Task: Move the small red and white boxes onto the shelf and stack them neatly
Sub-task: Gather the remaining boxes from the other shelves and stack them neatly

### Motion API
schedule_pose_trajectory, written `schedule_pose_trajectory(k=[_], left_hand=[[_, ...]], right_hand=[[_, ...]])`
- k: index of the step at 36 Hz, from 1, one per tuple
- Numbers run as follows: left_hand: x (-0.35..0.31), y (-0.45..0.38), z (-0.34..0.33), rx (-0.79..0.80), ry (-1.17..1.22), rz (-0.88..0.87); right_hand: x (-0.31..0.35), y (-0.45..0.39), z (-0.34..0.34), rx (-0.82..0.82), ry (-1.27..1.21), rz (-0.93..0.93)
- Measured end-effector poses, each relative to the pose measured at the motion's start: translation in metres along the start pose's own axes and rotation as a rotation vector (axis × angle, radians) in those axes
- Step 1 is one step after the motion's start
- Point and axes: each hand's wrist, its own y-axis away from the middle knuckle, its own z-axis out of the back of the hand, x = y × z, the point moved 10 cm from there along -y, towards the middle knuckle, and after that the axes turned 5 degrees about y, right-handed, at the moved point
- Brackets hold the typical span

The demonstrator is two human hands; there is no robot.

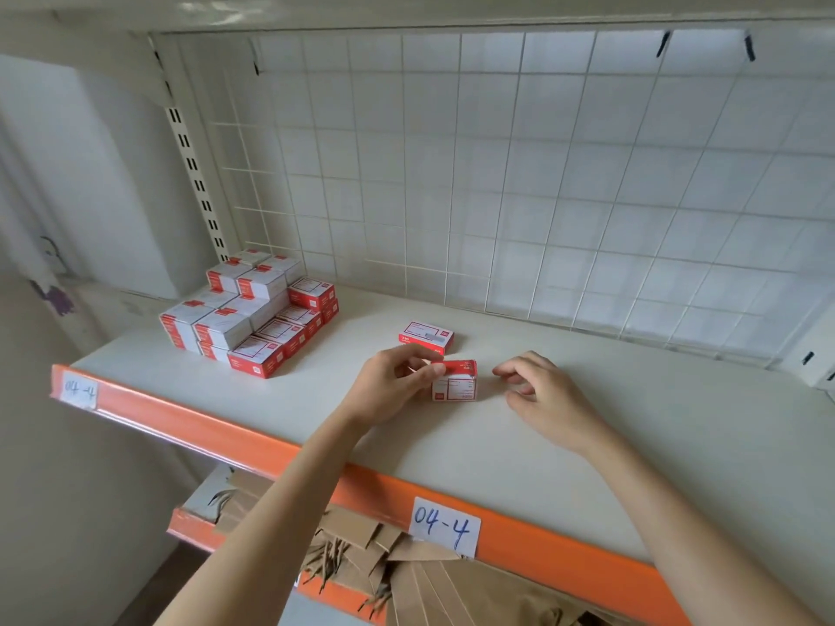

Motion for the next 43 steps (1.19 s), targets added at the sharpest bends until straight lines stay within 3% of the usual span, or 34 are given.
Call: schedule_pose_trajectory(k=[12,23,33,43], left_hand=[[-0.001,0.005,0.019,-0.177,-0.148,0.013],[-0.002,0.006,0.002,-0.011,-0.234,0.020],[0.000,0.007,0.005,-0.115,-0.296,0.004],[-0.018,0.013,-0.008,-0.063,-0.345,-0.136]], right_hand=[[0.001,0.000,0.000,-0.002,0.005,0.011],[0.003,0.001,0.001,-0.015,0.022,0.031],[0.027,0.002,0.000,-0.036,0.011,0.121],[0.033,0.002,-0.011,0.002,-0.011,0.071]])
